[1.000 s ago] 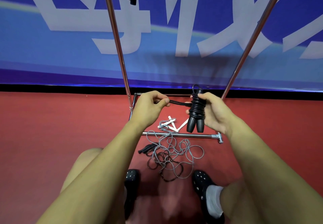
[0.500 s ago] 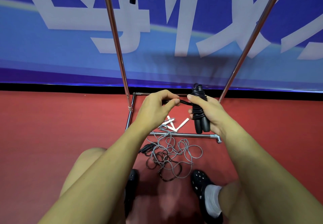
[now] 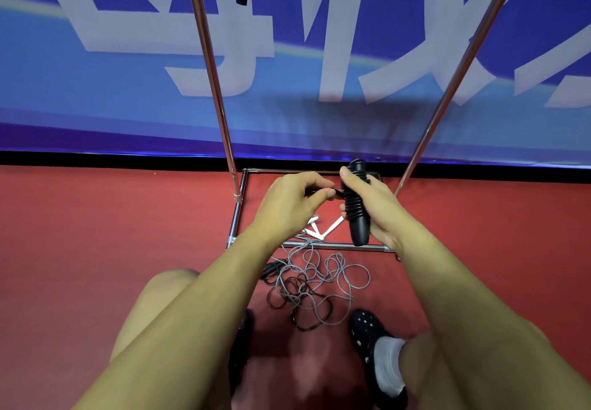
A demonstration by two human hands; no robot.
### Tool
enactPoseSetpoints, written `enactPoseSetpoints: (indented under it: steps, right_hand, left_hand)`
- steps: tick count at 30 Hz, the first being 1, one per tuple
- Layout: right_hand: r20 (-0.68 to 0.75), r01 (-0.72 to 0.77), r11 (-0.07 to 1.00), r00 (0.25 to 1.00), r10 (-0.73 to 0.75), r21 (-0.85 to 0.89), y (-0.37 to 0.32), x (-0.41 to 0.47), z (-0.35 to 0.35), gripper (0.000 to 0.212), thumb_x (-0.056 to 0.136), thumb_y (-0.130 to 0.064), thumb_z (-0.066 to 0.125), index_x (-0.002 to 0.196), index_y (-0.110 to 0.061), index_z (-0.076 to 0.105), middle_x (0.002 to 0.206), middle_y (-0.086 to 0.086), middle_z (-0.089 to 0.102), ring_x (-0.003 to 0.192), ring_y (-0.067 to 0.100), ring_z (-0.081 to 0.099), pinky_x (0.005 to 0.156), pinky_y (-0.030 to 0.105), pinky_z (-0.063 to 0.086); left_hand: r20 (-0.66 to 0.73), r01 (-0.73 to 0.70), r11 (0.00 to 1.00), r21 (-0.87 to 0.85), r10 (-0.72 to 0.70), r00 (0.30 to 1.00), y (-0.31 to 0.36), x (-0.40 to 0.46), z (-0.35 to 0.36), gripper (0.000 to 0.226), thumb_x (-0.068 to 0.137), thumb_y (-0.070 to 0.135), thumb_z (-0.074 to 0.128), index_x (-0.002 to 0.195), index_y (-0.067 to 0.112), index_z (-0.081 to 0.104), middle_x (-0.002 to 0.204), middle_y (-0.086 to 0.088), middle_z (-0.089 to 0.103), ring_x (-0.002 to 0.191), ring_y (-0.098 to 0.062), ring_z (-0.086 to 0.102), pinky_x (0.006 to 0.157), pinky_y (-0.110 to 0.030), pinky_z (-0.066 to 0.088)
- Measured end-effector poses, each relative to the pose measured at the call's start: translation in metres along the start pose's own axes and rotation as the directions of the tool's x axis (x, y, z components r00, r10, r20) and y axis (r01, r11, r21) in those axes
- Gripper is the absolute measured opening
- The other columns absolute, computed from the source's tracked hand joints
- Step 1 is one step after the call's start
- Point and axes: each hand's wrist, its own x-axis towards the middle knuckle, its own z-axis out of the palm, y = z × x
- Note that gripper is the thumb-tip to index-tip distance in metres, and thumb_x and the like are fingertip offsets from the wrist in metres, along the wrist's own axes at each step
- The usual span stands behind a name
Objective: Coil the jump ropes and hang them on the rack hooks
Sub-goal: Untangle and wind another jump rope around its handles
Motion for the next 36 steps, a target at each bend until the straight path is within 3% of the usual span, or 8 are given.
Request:
enactPoseSetpoints:
  steps: [6, 14, 17, 20, 23, 26, 29, 36]
  right_hand:
    - [0.151, -0.092, 0.979, 0.986, 0.064, 0.181, -0.003, -0.002, -0.002, 0.014, 0.101, -0.017, 0.044, 0.106, -0.007, 0.051, 0.093, 0.014, 0.054, 0.074, 0.024, 0.055, 0.074, 0.039, 0.048]
    - [0.137, 0.002, 0.994, 0.99, -0.017, 0.108, 0.001, -0.001, -0.003, 0.017, 0.095, -0.02, 0.067, 0.105, -0.007, 0.066, 0.095, 0.009, 0.074, 0.091, 0.022, 0.072, 0.094, 0.039, 0.053]
    - [0.101, 0.03, 0.997, 0.994, -0.038, 0.076, 0.001, -0.002, -0.003, 0.033, 0.084, -0.025, 0.077, 0.108, -0.005, 0.068, 0.096, 0.01, 0.077, 0.092, 0.023, 0.074, 0.094, 0.04, 0.055]
    - [0.065, 0.053, 0.999, 0.996, -0.054, 0.009, 0.004, -0.002, -0.003, 0.047, 0.074, -0.028, 0.089, 0.11, -0.007, 0.067, 0.1, 0.016, 0.075, 0.092, 0.031, 0.073, 0.097, 0.05, 0.057]
    - [-0.02, 0.076, 0.995, 0.997, -0.077, -0.061, 0.005, 0.001, -0.007, 0.036, 0.077, -0.023, 0.089, 0.104, -0.009, 0.07, 0.09, 0.011, 0.072, 0.084, 0.027, 0.069, 0.094, 0.052, 0.056]
    - [-0.094, 0.084, 0.993, 0.991, -0.092, -0.085, 0.002, 0.003, -0.014, 0.028, 0.076, -0.025, 0.09, 0.096, -0.011, 0.076, 0.084, 0.008, 0.07, 0.08, 0.024, 0.065, 0.088, 0.045, 0.056]
    - [-0.156, 0.103, 0.993, 0.982, -0.111, -0.062, -0.001, 0.002, -0.017, 0.026, 0.076, -0.025, 0.09, 0.095, -0.013, 0.078, 0.082, 0.003, 0.07, 0.078, 0.021, 0.064, 0.08, 0.036, 0.054]
    - [-0.157, 0.115, 0.993, 0.981, -0.116, -0.016, 0.002, 0.004, -0.013, 0.032, 0.074, -0.02, 0.091, 0.098, -0.01, 0.072, 0.086, 0.005, 0.067, 0.083, 0.021, 0.063, 0.087, 0.042, 0.054]
  left_hand:
    - [-0.014, 0.027, 0.999, 0.041, -0.026, 1.0, -0.001, 0.0, -0.002, 0.011, 0.094, 0.029, 0.072, 0.102, 0.025, 0.078, 0.096, 0.013, 0.077, 0.09, -0.006, 0.068, 0.086, -0.033, 0.054]
    - [0.036, 0.008, 0.998, 0.058, -0.011, 0.999, -0.003, 0.001, -0.001, 0.023, 0.1, 0.027, 0.064, 0.119, 0.023, 0.075, 0.105, 0.013, 0.076, 0.096, -0.004, 0.068, 0.09, -0.029, 0.054]
    - [0.121, -0.002, 0.998, 0.064, -0.006, 0.993, -0.003, 0.0, -0.001, 0.031, 0.103, 0.021, 0.056, 0.131, 0.025, 0.069, 0.098, 0.019, 0.075, 0.078, 0.004, 0.067, 0.077, -0.016, 0.051]
    - [0.182, 0.061, 0.994, 0.089, -0.077, 0.98, -0.004, 0.0, -0.002, 0.024, 0.104, 0.022, 0.054, 0.118, 0.026, 0.073, 0.087, 0.015, 0.074, 0.057, 0.005, 0.059, 0.067, -0.02, 0.05]
    - [0.253, 0.236, 0.969, 0.075, -0.248, 0.935, -0.006, 0.002, -0.007, 0.033, 0.106, 0.033, 0.052, 0.092, 0.013, 0.075, 0.078, 0.003, 0.076, 0.049, -0.009, 0.052, 0.058, -0.023, 0.049]
    - [0.333, 0.447, 0.892, -0.073, -0.4, 0.854, -0.003, 0.001, -0.012, 0.046, 0.107, 0.036, 0.049, 0.088, 0.002, 0.074, 0.066, -0.005, 0.068, 0.041, -0.01, 0.043, 0.048, -0.021, 0.039]
    - [0.343, 0.585, 0.756, -0.295, -0.488, 0.803, 0.001, 0.0, -0.015, 0.033, 0.105, 0.033, 0.054, 0.091, 0.006, 0.067, 0.056, 0.001, 0.064, 0.038, -0.009, 0.046, 0.044, -0.02, 0.039]
    - [0.183, 0.506, 0.665, -0.549, -0.496, 0.849, -0.005, 0.003, -0.012, 0.022, 0.098, 0.028, 0.068, 0.087, 0.01, 0.07, 0.058, 0.001, 0.065, 0.047, -0.006, 0.057, 0.048, -0.017, 0.048]
